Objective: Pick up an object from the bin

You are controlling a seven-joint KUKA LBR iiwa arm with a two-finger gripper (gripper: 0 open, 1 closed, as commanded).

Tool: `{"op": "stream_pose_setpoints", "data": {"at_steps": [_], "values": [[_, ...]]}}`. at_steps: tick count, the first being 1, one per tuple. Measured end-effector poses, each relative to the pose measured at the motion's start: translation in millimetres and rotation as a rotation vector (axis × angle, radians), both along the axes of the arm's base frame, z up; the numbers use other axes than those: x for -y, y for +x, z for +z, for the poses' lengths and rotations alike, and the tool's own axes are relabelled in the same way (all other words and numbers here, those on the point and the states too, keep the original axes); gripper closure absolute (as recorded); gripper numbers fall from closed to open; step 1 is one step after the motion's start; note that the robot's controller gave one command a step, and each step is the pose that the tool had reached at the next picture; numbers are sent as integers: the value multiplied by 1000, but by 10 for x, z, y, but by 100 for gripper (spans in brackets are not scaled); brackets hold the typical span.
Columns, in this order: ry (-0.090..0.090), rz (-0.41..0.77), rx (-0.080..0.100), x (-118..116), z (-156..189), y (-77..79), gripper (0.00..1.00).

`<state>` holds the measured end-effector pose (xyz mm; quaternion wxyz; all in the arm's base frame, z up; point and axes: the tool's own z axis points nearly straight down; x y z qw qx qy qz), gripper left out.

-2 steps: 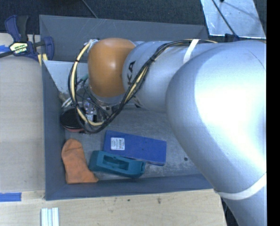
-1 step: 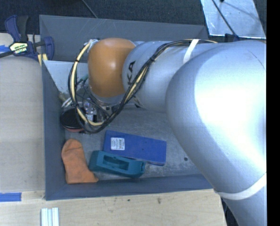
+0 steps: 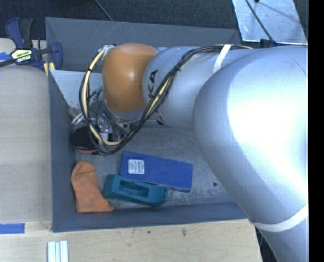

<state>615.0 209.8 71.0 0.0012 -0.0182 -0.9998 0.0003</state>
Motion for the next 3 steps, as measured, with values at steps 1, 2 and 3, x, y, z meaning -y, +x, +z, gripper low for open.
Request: {"op": "stream_pose_setpoints", "data": {"at_steps": [1, 2, 3], "values": [[-2, 0, -6, 7, 205, -17, 100], [2, -1, 5, -2, 387, 15, 100], [2, -1, 8, 0, 472, 15, 100]]}}
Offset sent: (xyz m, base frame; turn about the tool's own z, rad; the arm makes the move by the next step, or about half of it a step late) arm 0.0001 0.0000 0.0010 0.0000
